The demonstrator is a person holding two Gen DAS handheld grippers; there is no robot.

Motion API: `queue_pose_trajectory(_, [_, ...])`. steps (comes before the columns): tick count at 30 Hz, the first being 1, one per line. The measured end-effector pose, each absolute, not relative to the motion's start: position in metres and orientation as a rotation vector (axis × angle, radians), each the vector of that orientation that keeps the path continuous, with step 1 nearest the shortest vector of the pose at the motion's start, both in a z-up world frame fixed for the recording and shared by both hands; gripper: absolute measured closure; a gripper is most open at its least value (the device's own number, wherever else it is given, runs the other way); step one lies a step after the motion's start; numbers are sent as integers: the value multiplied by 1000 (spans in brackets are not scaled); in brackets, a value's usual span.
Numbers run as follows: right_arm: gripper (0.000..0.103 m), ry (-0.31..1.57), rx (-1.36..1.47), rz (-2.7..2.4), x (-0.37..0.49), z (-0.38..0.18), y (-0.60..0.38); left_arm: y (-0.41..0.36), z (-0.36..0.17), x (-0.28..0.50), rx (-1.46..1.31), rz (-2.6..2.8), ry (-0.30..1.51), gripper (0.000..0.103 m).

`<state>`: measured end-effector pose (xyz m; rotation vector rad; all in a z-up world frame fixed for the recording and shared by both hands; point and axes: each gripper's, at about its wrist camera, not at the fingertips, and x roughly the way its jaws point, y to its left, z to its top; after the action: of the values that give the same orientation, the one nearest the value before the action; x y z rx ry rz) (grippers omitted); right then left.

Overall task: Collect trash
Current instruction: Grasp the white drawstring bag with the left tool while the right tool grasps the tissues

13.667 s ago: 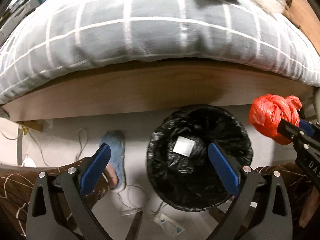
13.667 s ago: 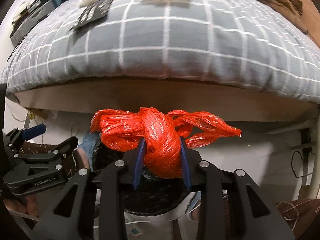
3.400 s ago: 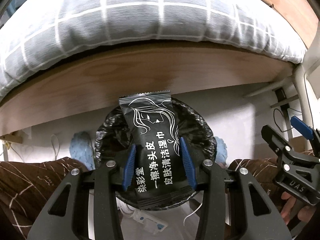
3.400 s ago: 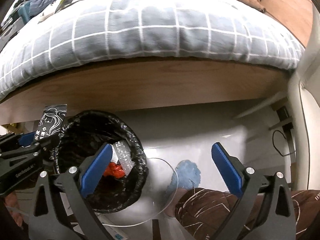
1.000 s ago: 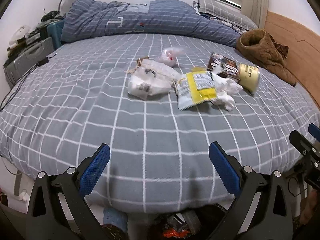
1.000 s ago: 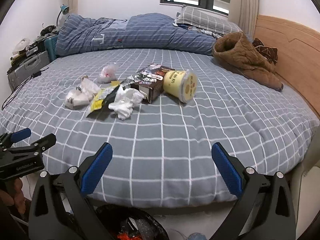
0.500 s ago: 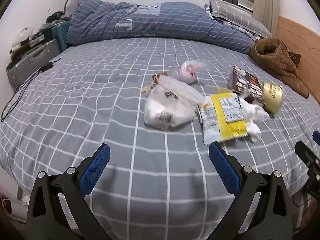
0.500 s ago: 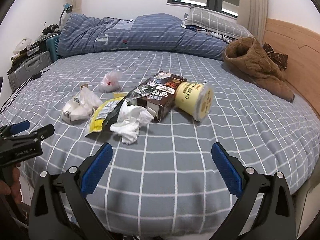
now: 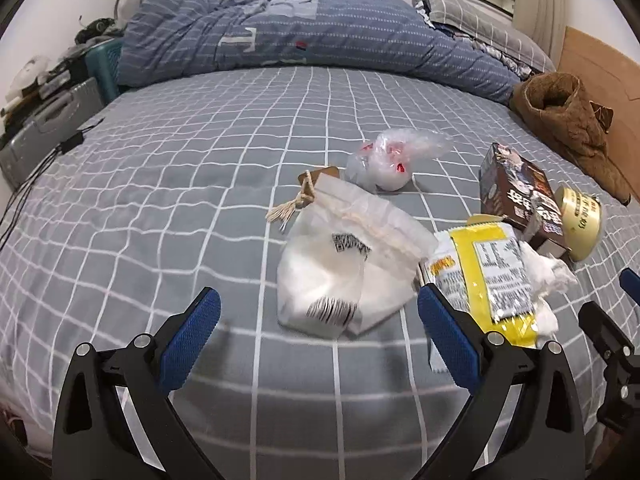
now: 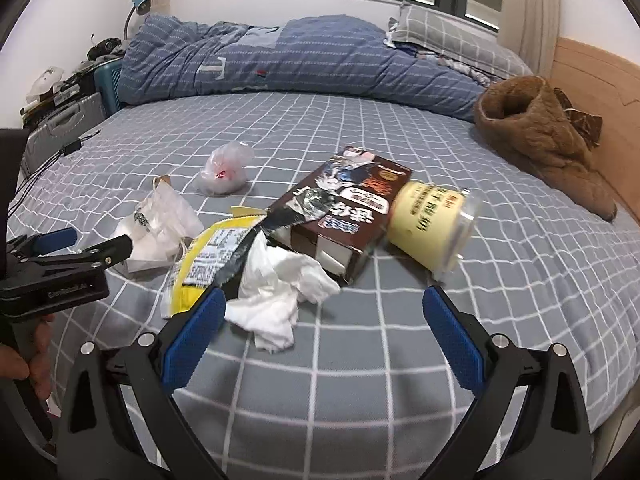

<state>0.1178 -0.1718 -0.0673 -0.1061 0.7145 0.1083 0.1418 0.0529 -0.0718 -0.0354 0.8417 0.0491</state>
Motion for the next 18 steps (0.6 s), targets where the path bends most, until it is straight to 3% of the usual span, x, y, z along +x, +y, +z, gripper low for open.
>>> queue_pose_trajectory(4, [13, 737, -124, 109, 136, -77, -165, 51, -81, 159, -36, 38, 868, 6])
queue_pose_trajectory(10, [25, 808, -121, 133, 157, -97, -159, 47, -93, 180, -46, 27, 901, 9])
queue_pose_trajectory(16, [47, 846, -116, 168, 165, -106, -154, 38, -102, 190, -28, 8, 933, 21])
queue_pose_trajectory(18, [60, 868, -110, 183, 168, -109, -152, 38, -103, 192, -32, 6, 937, 24])
